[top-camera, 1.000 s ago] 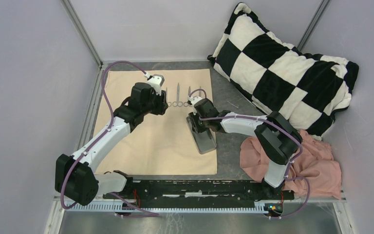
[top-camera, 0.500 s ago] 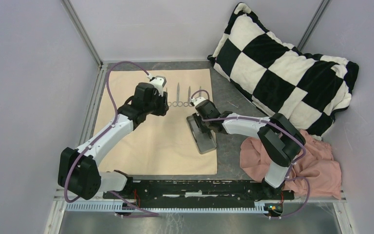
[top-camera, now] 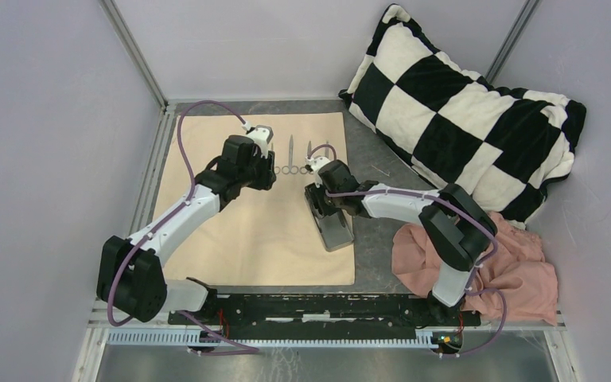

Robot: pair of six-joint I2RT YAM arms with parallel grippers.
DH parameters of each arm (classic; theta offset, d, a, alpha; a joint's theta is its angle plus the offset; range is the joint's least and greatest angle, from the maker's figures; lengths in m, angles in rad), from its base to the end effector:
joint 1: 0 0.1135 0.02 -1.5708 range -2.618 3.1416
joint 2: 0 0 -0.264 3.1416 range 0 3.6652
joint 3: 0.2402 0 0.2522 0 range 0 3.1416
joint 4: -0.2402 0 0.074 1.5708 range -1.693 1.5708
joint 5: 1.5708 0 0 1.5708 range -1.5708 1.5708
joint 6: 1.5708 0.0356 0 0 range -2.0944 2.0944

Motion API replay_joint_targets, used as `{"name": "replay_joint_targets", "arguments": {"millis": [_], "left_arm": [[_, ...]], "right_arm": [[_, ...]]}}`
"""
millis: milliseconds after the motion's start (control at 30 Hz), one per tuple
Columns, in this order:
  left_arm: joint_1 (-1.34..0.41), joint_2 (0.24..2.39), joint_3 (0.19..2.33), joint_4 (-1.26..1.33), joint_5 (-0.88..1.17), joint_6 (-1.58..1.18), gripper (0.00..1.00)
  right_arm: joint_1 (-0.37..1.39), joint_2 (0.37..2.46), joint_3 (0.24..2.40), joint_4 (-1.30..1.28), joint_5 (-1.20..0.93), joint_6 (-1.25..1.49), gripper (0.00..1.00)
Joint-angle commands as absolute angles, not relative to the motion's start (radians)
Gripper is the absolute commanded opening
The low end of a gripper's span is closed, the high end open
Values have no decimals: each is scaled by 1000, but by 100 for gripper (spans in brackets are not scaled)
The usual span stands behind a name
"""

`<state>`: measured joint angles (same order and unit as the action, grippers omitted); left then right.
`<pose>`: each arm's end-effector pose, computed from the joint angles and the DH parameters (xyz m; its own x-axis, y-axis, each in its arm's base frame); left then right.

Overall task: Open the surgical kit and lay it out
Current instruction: Pick up the medical item from the container.

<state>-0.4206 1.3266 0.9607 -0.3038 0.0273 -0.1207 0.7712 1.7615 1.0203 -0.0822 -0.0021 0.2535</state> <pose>0.2664 -0.1202 0.2700 -0.6140 0.1428 -0.7763 0.3564 0.9277 -0.1112 0.2622 0.2550 0.1712 -0.6842 -0.3153 -0.6576 -0.5438 0.8214 0.1720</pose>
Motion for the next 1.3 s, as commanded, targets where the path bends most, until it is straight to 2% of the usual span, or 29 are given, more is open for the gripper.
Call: {"name": "replay_joint_targets", "arguments": {"millis": [0,233,367,500,633,767,1033,1167,1267], "left_arm": [[-420,1334,985,-270,15,-87,46],[-420,1345,993,-274,21,-84,45],[-420,1344,994,-275,19,-84,46],[-421,1350,997,-274,34,-86,45],[-421,1351,1003,-273,37,-85,45],[-421,1338,995,-275,31,-85,45],[-421,1282,999,-292,137,-183,46],[-420,1205,949,-234,268,-403,49],[-420,1162,854,-95,382,-620,50]], "right_arm": [[768,1824,1099,-57,-25,235,53],[768,1865,1110,-75,38,219,55],[769,1834,1073,-121,191,219,50],[766,1781,1019,-82,141,209,48],[767,1787,1018,-69,76,225,37],[765,1784,1018,-50,52,241,17],[727,1622,966,43,-108,341,4],[725,1511,904,95,-147,405,0],[712,1435,834,206,-217,509,0]]}}
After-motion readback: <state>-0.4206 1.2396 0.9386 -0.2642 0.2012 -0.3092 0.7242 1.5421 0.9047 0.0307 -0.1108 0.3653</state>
